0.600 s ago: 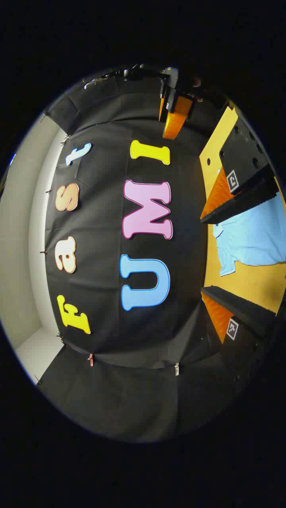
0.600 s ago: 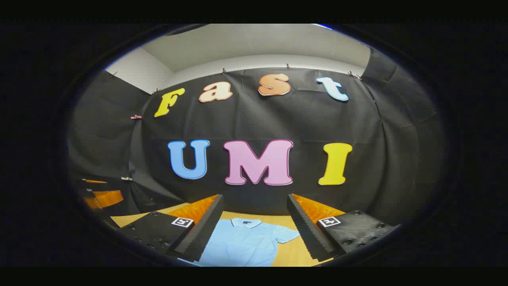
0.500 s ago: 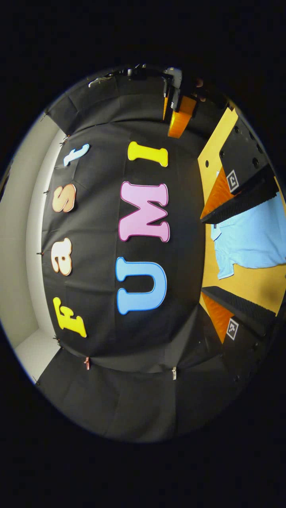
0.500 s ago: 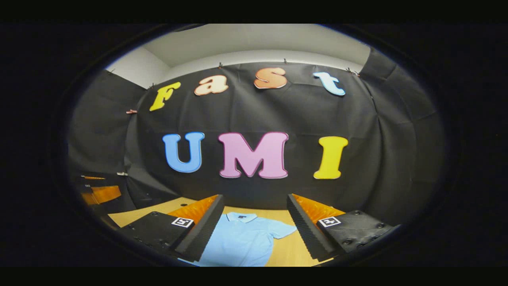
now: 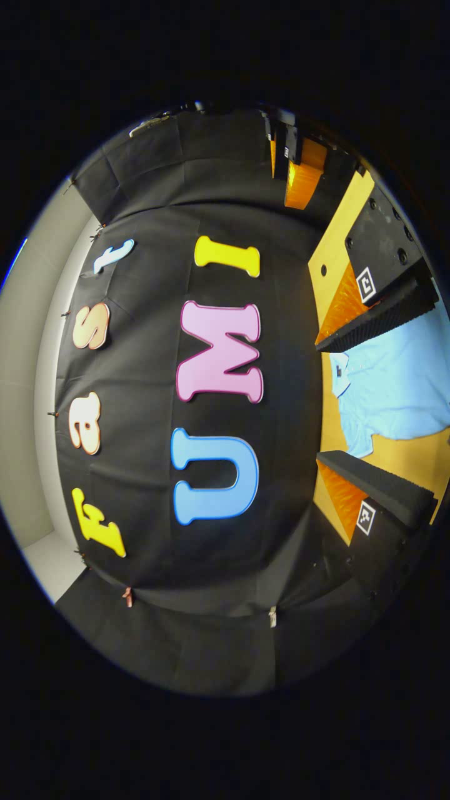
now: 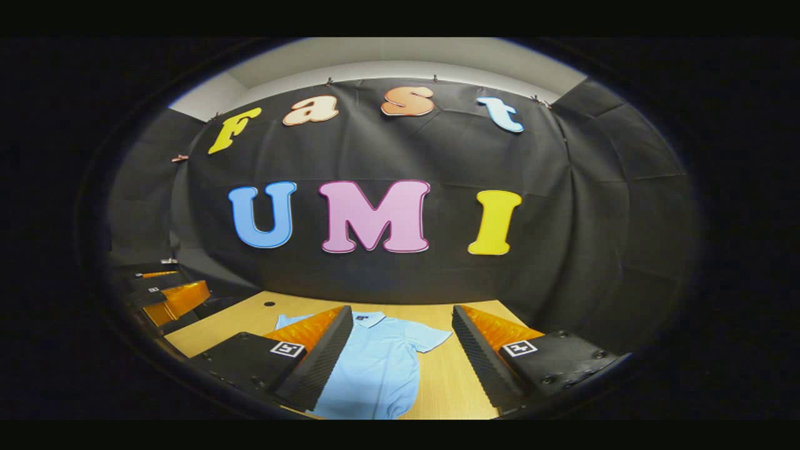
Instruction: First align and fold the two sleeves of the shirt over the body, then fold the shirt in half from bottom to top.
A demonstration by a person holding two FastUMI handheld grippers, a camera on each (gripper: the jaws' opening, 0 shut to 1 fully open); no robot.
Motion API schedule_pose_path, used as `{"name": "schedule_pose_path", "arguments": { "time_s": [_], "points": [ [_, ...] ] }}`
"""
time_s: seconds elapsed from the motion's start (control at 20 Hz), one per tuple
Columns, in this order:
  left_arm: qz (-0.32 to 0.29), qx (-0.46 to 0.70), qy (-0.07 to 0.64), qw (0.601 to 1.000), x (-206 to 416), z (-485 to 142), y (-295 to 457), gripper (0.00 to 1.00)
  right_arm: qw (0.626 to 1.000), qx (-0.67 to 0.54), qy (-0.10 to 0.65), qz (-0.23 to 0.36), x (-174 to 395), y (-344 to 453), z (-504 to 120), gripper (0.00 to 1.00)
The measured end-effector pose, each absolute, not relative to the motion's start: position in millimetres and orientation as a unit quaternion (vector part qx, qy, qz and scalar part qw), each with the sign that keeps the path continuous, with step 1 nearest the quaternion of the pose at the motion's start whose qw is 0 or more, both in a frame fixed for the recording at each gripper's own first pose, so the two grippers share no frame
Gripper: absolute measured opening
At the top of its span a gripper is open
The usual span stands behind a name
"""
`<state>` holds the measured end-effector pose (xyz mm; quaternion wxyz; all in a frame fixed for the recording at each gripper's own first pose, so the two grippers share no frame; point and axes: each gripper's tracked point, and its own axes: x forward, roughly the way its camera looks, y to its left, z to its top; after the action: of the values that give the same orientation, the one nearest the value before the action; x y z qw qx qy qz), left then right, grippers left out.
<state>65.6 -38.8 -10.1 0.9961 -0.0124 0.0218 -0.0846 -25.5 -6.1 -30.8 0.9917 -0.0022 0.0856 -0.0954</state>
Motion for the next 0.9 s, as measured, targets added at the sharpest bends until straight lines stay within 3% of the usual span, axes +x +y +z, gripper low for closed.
{"name": "schedule_pose_path", "arguments": {
  "time_s": [0.1, 0.3, 0.5, 0.9],
  "points": [
    [-0.100, -0.015, 0.022, 0.995, 82, -2, -46, 0.99, 0.989, 0.017, 0.086, -0.121, -38, -12, -26, 0.95],
    [-0.135, -0.010, 0.026, 0.990, 97, 0, -73, 0.99, 0.984, 0.010, 0.083, -0.154, -62, -18, -25, 0.98],
    [-0.150, -0.006, 0.039, 0.988, 85, -10, -73, 0.99, 0.984, -0.001, 0.085, -0.157, -68, -16, -28, 0.99],
    [-0.032, -0.032, 0.016, 0.999, 59, -2, 36, 0.98, 0.986, -0.014, 0.097, -0.135, -72, 9, -41, 0.99]
  ]
}}
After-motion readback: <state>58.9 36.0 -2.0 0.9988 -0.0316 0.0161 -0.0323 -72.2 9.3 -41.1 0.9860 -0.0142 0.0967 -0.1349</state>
